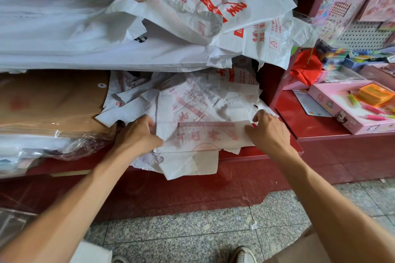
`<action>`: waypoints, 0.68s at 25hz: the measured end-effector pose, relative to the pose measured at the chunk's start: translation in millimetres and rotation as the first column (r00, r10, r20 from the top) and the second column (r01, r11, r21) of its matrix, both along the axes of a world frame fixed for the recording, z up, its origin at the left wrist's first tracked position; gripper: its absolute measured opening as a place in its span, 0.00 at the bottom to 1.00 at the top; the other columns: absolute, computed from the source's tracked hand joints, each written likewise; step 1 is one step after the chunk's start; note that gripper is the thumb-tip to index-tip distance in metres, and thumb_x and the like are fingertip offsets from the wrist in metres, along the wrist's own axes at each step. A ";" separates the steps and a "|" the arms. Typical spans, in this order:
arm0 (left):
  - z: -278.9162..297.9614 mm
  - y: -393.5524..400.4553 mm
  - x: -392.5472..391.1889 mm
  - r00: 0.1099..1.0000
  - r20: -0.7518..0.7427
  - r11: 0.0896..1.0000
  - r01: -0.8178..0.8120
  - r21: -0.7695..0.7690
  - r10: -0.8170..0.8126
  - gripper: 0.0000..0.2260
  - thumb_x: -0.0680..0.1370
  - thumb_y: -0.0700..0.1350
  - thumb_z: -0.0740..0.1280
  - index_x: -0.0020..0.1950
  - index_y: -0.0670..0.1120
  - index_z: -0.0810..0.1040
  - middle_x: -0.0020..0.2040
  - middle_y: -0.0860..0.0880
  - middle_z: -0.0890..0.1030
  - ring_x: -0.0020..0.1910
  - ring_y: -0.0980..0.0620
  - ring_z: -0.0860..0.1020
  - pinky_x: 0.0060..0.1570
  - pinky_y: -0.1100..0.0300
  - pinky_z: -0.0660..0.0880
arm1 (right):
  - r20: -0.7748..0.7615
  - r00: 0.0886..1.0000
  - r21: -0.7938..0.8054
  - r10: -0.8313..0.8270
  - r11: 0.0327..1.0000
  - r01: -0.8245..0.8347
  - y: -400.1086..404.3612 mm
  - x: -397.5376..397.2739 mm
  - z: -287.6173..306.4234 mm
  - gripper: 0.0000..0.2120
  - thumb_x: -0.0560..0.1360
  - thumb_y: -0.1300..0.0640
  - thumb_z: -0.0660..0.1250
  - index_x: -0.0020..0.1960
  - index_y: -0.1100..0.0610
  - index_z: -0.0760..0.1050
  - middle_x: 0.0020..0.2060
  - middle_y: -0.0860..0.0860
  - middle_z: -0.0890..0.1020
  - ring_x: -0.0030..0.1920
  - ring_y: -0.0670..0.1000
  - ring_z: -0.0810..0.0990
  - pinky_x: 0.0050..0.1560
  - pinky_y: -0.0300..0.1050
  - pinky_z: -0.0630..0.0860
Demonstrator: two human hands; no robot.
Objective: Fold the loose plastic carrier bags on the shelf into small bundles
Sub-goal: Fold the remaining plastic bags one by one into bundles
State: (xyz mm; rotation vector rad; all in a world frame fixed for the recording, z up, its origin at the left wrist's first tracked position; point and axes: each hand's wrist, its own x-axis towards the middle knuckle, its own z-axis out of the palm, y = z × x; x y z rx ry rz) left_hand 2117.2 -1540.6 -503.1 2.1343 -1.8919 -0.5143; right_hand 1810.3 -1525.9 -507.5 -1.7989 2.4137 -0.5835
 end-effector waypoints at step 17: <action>3.5 18.0 -25.0 0.869 0.177 0.883 0.469 0.001 -0.461 0.31 0.75 0.44 0.63 0.77 0.53 0.61 0.76 0.52 0.66 0.72 0.51 0.67 0.69 0.55 0.65 | 0.124 0.880 0.406 0.459 0.786 -0.467 7.6 2.4 19.7 0.32 0.75 0.57 0.63 0.77 0.46 0.58 0.75 0.44 0.63 0.73 0.51 0.64 0.67 0.44 0.66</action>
